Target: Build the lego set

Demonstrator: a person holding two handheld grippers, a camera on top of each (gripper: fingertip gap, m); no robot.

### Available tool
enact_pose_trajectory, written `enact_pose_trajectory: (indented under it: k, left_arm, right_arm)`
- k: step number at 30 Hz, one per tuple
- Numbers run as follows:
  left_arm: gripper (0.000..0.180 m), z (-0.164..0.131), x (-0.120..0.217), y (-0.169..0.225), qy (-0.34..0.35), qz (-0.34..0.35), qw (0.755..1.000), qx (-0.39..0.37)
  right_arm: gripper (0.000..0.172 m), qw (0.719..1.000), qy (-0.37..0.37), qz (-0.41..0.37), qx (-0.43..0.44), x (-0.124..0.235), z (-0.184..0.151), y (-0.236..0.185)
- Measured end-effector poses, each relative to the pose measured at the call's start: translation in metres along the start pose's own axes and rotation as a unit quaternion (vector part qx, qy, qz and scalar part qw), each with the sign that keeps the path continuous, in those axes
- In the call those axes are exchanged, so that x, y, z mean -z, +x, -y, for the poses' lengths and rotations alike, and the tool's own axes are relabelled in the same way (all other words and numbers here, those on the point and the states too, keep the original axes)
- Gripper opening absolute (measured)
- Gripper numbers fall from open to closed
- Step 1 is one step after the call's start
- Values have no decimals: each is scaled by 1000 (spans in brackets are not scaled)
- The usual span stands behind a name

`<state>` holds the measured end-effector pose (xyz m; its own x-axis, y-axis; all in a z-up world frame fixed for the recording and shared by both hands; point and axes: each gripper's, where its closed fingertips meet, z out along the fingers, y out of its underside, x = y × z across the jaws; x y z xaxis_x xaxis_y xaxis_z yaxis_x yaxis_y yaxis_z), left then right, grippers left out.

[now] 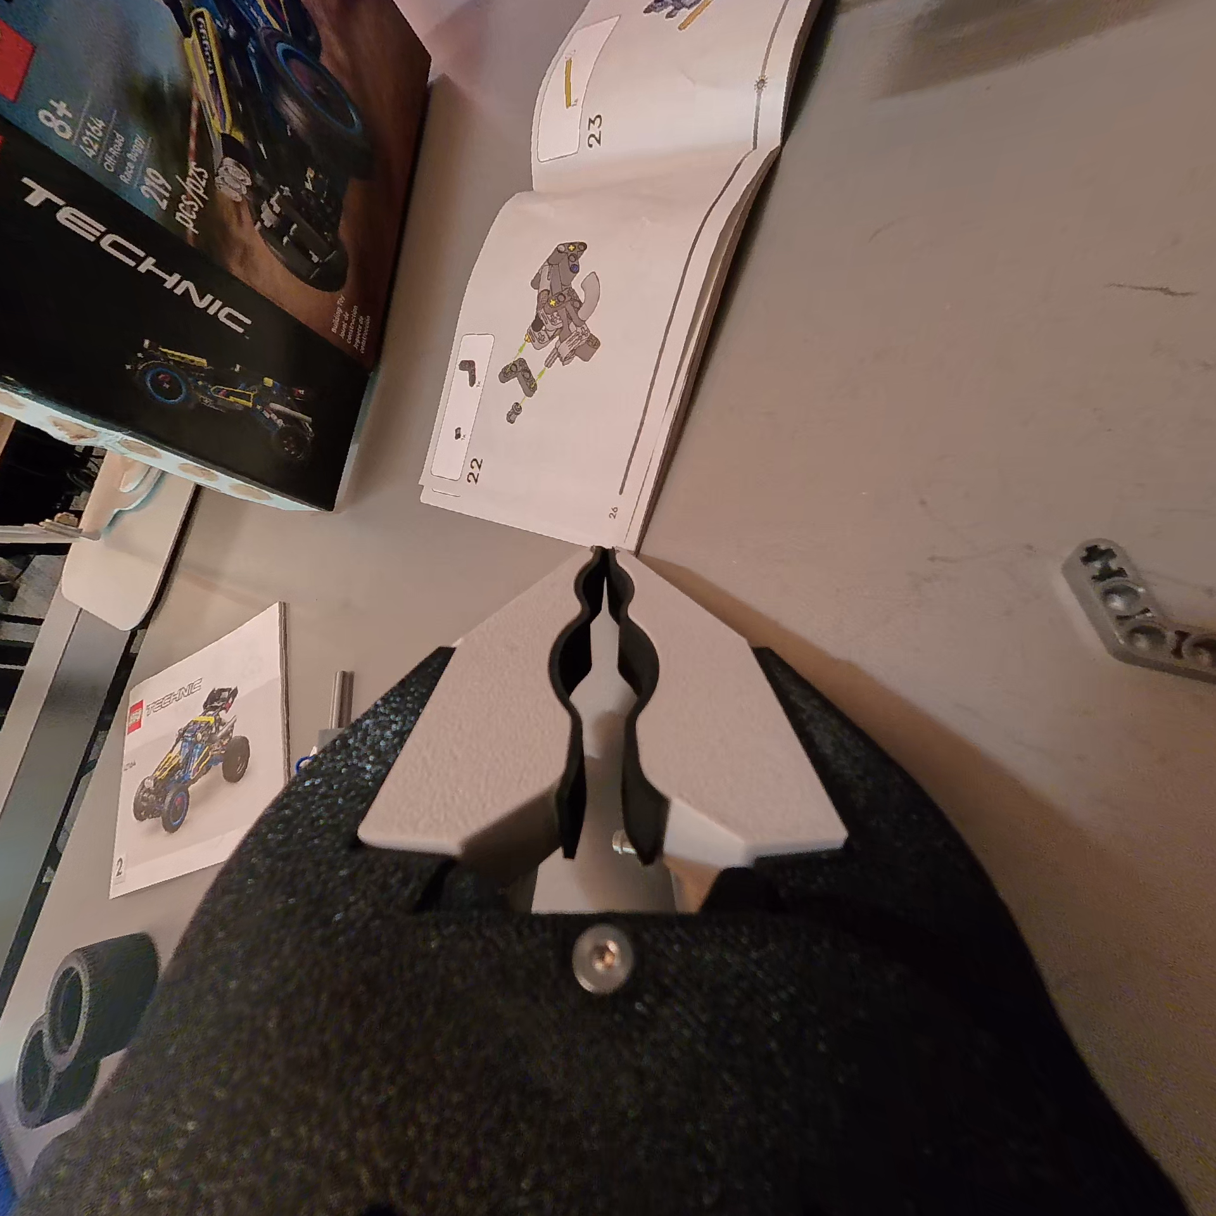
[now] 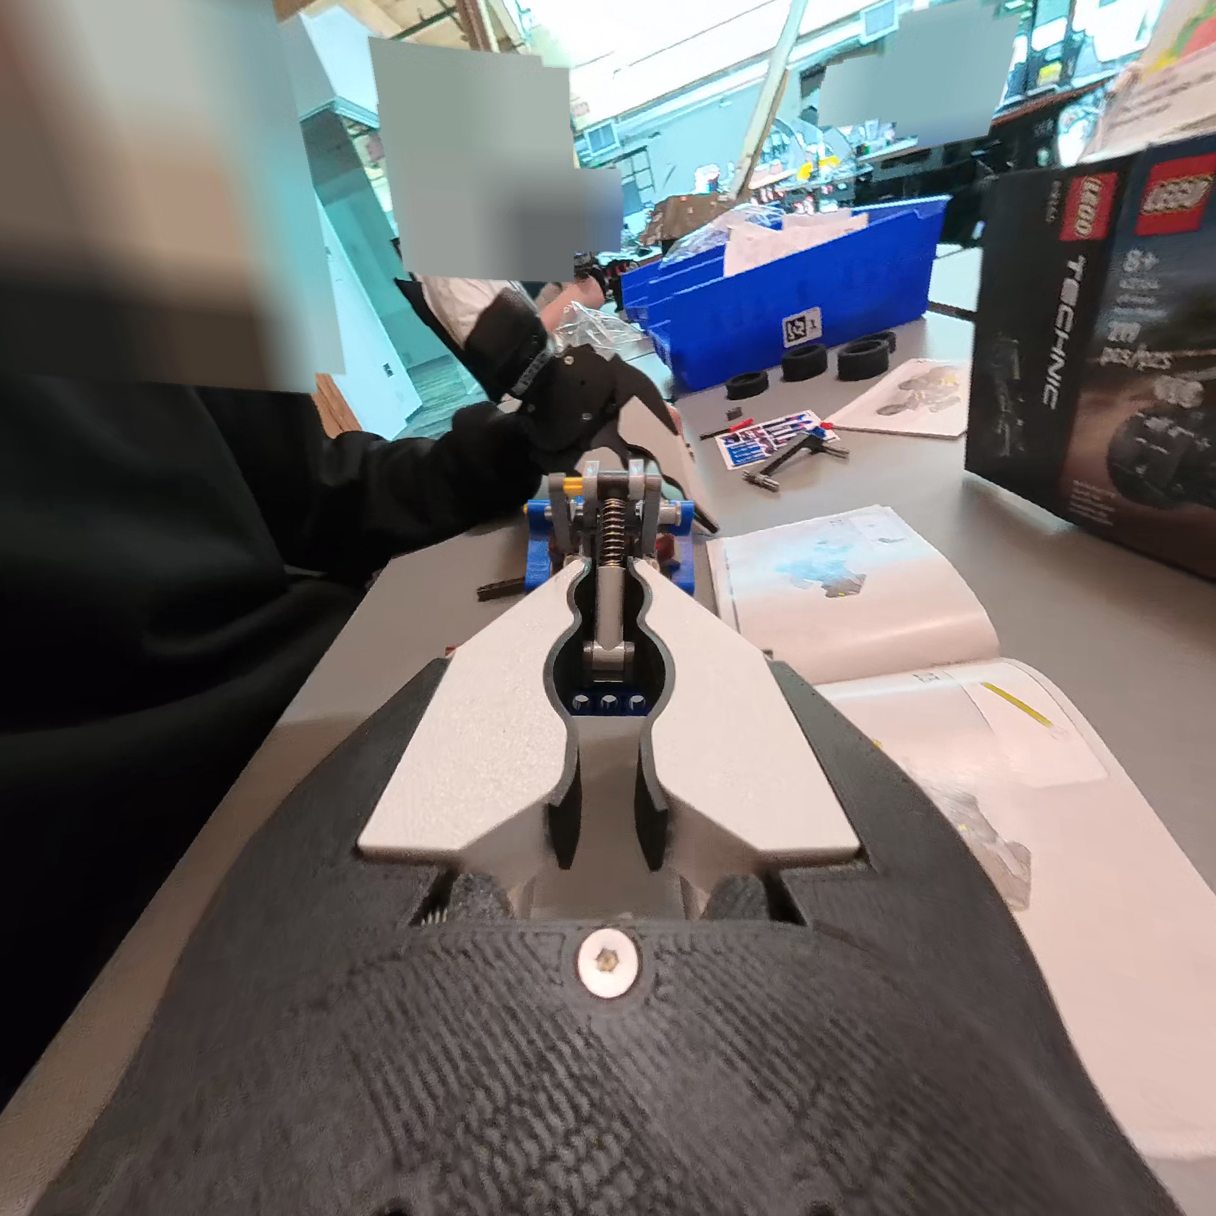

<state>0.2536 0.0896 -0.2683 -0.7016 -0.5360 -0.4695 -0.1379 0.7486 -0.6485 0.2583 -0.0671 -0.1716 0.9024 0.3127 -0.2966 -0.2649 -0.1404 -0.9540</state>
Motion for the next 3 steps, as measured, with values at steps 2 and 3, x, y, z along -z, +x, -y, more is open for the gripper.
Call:
enact_pose_trajectory:
  k: [2,3]
  left_arm:
    - [0,0,0,0,0,0,1000,0]
    - [0,0,0,0,1,0,1000,-1]
  right_arm:
    - [4,1000,7,18,17,0,2,-7]
    - [4,999,12,23,26,0,3,-10]
